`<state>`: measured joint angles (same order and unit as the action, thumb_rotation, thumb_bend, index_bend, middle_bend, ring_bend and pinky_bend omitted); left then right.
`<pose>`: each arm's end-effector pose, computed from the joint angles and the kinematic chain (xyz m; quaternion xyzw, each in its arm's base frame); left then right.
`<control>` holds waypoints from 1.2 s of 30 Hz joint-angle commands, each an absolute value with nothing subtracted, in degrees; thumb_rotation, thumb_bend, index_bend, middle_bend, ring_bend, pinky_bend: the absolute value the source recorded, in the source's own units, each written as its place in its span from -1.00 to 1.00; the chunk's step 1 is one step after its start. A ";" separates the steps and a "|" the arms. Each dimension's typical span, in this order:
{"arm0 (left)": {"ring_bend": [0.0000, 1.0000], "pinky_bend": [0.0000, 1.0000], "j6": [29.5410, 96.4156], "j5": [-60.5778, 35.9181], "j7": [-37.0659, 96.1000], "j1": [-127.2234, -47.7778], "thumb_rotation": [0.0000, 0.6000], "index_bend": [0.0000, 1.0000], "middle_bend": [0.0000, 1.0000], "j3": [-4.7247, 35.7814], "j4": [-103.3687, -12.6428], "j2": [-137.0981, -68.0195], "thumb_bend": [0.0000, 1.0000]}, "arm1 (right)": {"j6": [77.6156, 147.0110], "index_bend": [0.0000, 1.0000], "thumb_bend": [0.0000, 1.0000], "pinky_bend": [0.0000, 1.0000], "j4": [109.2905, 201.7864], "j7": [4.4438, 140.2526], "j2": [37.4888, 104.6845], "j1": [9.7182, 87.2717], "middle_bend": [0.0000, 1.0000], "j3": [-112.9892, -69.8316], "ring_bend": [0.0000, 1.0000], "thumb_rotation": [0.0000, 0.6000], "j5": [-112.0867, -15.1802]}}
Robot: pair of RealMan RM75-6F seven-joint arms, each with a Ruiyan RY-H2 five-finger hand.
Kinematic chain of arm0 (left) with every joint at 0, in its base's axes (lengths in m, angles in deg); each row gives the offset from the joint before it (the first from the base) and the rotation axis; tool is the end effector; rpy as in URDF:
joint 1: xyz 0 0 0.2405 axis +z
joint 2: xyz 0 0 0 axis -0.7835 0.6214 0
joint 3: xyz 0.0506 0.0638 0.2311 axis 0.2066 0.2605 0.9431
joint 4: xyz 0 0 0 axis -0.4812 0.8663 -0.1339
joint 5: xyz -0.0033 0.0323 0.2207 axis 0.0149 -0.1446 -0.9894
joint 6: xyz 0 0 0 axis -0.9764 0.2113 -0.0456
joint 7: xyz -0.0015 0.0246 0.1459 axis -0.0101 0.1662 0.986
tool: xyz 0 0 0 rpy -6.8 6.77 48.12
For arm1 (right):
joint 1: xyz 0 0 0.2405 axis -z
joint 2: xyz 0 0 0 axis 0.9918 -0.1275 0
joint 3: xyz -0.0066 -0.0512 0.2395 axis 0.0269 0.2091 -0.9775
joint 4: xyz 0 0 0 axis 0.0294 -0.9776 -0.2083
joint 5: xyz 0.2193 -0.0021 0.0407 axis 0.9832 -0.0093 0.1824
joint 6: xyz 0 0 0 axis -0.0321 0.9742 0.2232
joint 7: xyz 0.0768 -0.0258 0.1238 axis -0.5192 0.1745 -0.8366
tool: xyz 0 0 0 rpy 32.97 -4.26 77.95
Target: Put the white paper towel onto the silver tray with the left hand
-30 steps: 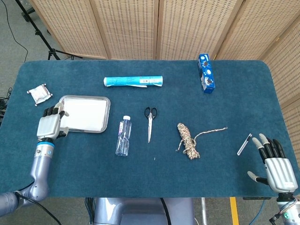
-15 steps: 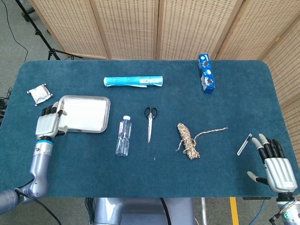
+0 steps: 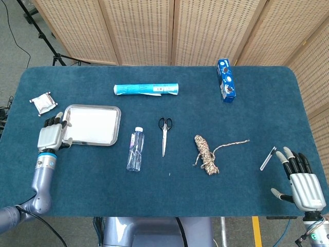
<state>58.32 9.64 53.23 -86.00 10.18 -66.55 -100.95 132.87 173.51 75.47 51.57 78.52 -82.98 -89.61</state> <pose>-0.2665 0.3570 0.0480 -0.5710 -0.4973 -0.2705 0.5946 -0.3046 -0.1773 0.1377 0.6183 -0.3776 0.3753 0.5782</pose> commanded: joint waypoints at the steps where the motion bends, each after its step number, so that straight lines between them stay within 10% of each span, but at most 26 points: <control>1: -1.00 -1.00 58.14 9.64 53.22 -86.16 1.00 -0.35 -1.00 10.18 -66.15 -101.13 -0.23 | 132.92 -0.83 -1.00 -1.00 173.52 75.43 51.55 78.53 -1.00 -82.98 -1.00 1.00 -89.65; 36: -1.00 -1.00 50.81 14.95 54.85 -90.99 1.00 -0.35 -1.00 9.58 -55.02 -106.40 -0.18 | 132.48 -0.83 -1.00 -1.00 173.39 75.49 51.61 78.33 -1.00 -82.95 -1.00 1.00 -89.43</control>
